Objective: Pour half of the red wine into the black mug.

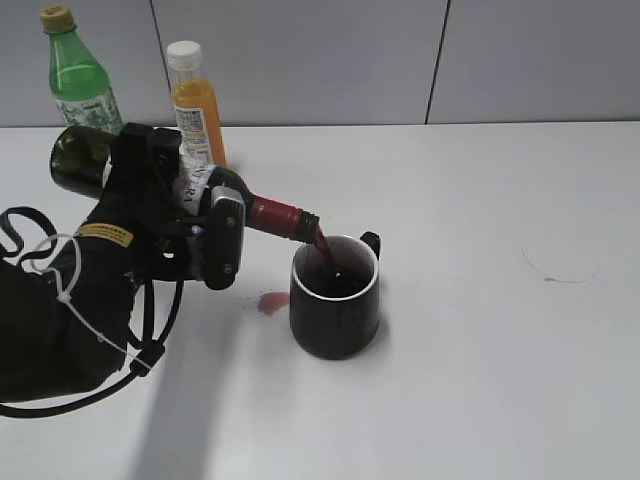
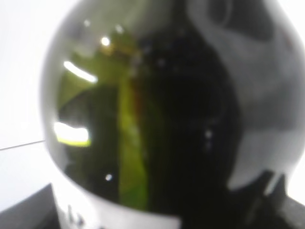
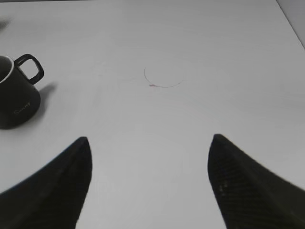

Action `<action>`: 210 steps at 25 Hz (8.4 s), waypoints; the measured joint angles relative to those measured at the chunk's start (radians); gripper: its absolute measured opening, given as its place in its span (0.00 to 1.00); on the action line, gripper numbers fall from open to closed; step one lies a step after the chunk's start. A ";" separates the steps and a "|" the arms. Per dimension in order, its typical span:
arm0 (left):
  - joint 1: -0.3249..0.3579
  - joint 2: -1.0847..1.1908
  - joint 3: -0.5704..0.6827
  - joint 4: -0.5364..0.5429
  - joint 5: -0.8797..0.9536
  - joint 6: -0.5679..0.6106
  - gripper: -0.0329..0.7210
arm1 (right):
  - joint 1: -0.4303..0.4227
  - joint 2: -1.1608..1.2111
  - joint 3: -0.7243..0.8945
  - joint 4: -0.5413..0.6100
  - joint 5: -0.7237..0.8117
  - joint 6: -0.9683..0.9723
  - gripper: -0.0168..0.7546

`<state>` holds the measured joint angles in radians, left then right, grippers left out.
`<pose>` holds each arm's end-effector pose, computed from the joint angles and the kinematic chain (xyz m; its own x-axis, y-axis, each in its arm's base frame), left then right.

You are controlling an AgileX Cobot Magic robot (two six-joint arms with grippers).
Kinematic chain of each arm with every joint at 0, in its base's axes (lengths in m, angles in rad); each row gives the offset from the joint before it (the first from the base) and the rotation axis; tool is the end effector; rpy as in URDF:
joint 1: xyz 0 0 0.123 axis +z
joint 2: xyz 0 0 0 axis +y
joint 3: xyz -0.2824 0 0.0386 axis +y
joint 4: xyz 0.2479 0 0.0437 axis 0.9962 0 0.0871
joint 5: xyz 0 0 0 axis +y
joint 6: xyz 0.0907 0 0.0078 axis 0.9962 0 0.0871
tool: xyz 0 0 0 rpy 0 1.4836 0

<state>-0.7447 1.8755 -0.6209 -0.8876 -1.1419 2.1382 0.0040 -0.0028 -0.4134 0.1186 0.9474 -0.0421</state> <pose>0.2664 -0.1583 0.1444 -0.0097 0.9687 0.2482 0.1646 -0.2433 0.9559 0.0084 0.0088 0.2622 -0.4289 0.0255 -0.9030 -0.0792 0.9947 0.0657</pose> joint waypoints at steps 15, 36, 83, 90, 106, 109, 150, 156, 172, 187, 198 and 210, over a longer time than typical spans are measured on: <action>0.000 0.000 0.000 0.036 -0.007 -0.121 0.77 | 0.000 0.000 0.000 0.000 0.000 0.000 0.76; -0.030 0.010 0.000 0.140 0.086 -0.928 0.77 | 0.000 0.000 0.000 0.000 0.000 0.000 0.76; 0.438 0.435 -0.703 1.552 0.218 -2.452 0.77 | 0.000 0.000 0.000 0.000 0.000 0.000 0.76; 0.438 0.482 -0.715 1.549 0.238 -2.452 0.77 | 0.000 0.000 0.000 0.000 0.000 0.000 0.76; 0.438 0.506 -0.715 1.461 0.204 -2.454 0.77 | 0.000 0.000 0.000 0.000 0.000 0.000 0.76; 0.438 0.506 -0.715 1.476 0.175 -2.455 0.77 | 0.000 0.000 0.000 0.000 0.000 0.000 0.76; 0.486 -0.185 -0.726 1.833 0.795 -2.751 0.83 | 0.000 0.000 0.000 0.000 0.000 0.000 0.76; 0.486 -0.342 -0.726 1.834 1.310 -2.748 0.83 | 0.000 0.000 0.000 0.000 0.000 0.000 0.76; 0.734 -0.617 -0.744 0.871 2.103 -1.959 0.83 | 0.000 0.000 0.000 0.000 0.000 0.000 0.76; 0.737 -1.099 -0.424 0.821 2.313 -1.966 0.83 | 0.000 0.000 0.000 0.000 0.000 0.000 0.76; 0.737 -1.503 -0.184 0.813 2.305 -1.999 0.83 | 0.000 0.000 0.000 0.000 0.000 0.000 0.76; 0.737 -1.799 0.030 0.814 2.211 -2.022 0.83 | 0.000 0.000 0.000 0.000 0.000 0.000 0.76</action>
<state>-0.0074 0.0762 -0.5905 -0.0736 1.0695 0.1166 0.0040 -0.0028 -0.4134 0.1186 0.9474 -0.0421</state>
